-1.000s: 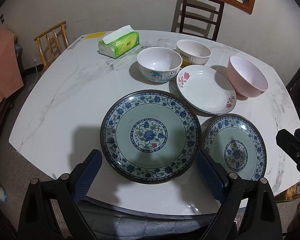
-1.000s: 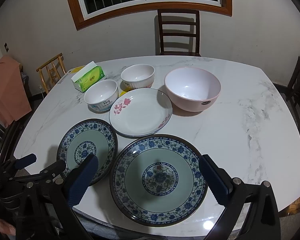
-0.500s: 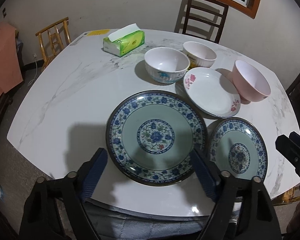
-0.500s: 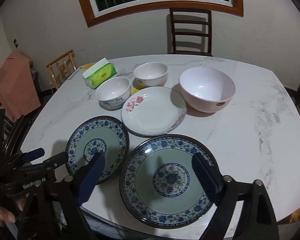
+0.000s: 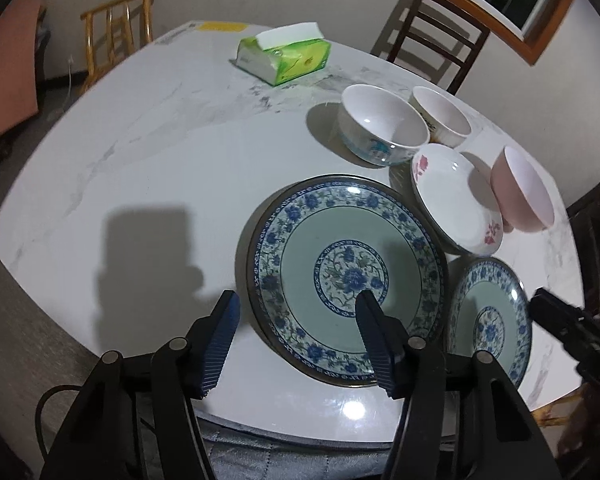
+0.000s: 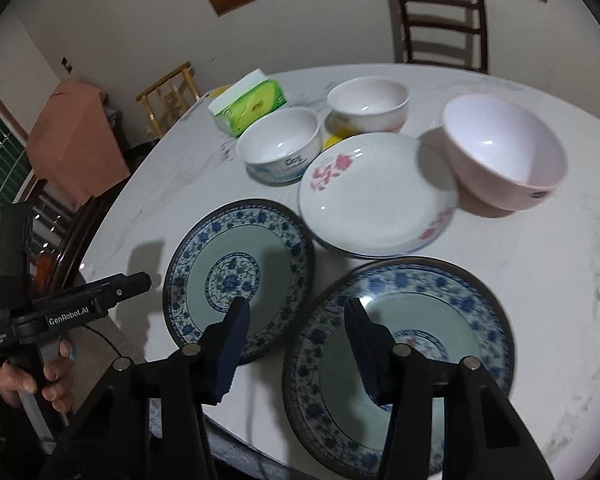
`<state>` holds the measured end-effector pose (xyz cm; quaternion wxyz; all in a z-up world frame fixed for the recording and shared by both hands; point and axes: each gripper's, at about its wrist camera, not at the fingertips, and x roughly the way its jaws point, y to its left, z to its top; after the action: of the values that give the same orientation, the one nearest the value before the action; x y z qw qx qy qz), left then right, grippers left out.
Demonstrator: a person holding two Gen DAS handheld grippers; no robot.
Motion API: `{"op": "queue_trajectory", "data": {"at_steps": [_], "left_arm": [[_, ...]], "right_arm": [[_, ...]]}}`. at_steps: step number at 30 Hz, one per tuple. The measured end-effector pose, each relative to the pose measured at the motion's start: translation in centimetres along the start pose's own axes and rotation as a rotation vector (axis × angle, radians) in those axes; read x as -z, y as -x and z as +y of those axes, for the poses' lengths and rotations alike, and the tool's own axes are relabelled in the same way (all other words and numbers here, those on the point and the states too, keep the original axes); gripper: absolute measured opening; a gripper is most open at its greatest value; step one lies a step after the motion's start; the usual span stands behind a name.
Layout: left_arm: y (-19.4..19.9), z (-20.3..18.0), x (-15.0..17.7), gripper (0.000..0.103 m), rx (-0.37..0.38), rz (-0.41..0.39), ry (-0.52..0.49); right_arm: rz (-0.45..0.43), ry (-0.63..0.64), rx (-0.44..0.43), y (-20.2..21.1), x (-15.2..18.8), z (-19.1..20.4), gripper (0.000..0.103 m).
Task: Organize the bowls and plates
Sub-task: 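Move the left tool to the large blue-and-white plate rim and close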
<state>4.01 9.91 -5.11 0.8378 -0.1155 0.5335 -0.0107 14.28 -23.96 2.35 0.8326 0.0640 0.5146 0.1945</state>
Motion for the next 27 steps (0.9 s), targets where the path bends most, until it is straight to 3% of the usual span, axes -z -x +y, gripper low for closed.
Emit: {"op": "queue_trajectory", "data": {"at_steps": [8,18,27], "left_arm": [[-2.5,2.6,-1.4,0.055,0.071,0.087,0.079],[-5.0,4.3,-1.8,0.055,0.095,0.144,0.118],[-6.2,5.3,-1.6,0.041,0.118,0.162,0.123]], "right_arm": [[0.105,-0.028,-0.036,-3.4,-1.7,-0.4,0.05],[0.187,-0.043,-0.041,-7.6,-3.5,-1.2,0.044],[0.21,-0.012,-0.037,-9.8,-4.0,-1.5,0.034]]}}
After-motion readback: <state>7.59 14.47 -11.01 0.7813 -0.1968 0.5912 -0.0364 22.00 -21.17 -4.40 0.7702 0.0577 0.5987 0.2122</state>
